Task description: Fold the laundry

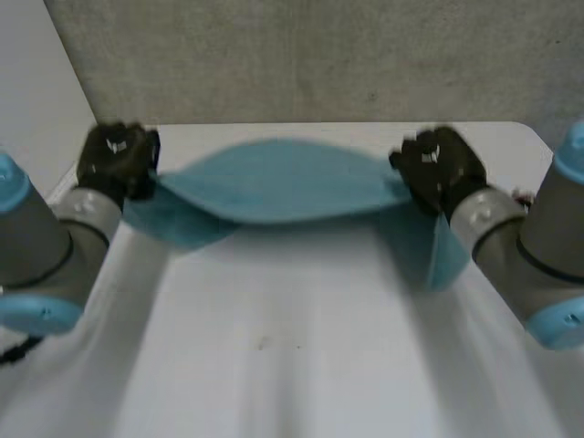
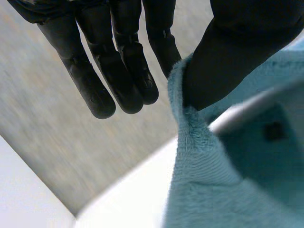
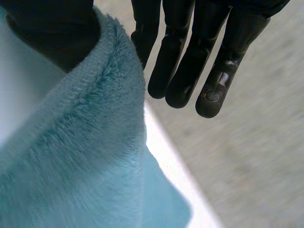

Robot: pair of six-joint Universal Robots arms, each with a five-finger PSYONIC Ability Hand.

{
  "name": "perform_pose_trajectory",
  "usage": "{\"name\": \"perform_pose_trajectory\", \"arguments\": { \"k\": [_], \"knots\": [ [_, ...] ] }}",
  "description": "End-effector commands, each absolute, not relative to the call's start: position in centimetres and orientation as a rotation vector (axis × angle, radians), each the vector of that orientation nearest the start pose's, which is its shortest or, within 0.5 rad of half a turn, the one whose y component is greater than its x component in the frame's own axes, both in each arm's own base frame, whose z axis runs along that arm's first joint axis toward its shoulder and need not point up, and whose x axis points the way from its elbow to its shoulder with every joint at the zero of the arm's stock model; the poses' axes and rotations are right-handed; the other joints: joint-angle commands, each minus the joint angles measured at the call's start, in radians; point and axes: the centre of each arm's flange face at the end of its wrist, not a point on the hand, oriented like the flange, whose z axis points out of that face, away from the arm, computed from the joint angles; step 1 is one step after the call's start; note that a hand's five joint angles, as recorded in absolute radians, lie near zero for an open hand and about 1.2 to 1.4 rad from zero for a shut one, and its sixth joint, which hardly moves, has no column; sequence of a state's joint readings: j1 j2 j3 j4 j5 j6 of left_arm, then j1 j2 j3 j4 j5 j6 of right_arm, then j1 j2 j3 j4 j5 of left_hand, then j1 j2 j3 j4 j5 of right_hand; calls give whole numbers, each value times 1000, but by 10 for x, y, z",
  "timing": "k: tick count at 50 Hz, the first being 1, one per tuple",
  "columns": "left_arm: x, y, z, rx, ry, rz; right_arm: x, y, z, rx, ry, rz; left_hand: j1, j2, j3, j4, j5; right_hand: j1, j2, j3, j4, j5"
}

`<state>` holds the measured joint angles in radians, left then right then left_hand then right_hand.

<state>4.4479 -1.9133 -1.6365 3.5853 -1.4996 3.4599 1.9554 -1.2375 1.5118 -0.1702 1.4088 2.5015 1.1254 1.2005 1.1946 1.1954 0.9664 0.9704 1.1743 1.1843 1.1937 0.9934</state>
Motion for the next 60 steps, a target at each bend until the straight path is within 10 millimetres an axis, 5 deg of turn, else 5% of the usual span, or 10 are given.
{"name": "perform_pose_trajectory", "arguments": {
  "k": [1, 6, 16, 35, 50, 60],
  "knots": [
    [-224, -315, 195, 709, 2137, -2200, 240, -301, 188, -976, 2196, -1861, 271, 196, 202, 201, 255, 74, -130, -140, -149, -123],
    [-224, -315, 196, 707, 2133, -2203, 214, -316, 183, -637, 2280, -1780, 271, 196, 202, 201, 255, -295, -499, -509, -518, -492],
    [-222, -317, 199, 693, 2120, -2207, 182, -310, 165, -305, 2361, -1616, 271, 196, 202, 201, 255, -375, -579, -588, -598, -572],
    [-203, -333, 202, 613, 2104, -2184, 152, -285, 141, -400, 2498, -1547, 271, 196, 202, 201, 255, -331, -535, -545, -554, -528],
    [-202, -334, 204, 610, 2097, -2186, 152, -285, 138, -495, 2514, -1563, 271, 196, 202, 201, 255, 57, -147, -157, -167, -141],
    [-202, -333, 204, 610, 2099, -2185, 151, -284, 137, -543, 2532, -1557, 271, 196, 202, 201, 255, -128, -332, -342, -351, -325]
  ]
}}
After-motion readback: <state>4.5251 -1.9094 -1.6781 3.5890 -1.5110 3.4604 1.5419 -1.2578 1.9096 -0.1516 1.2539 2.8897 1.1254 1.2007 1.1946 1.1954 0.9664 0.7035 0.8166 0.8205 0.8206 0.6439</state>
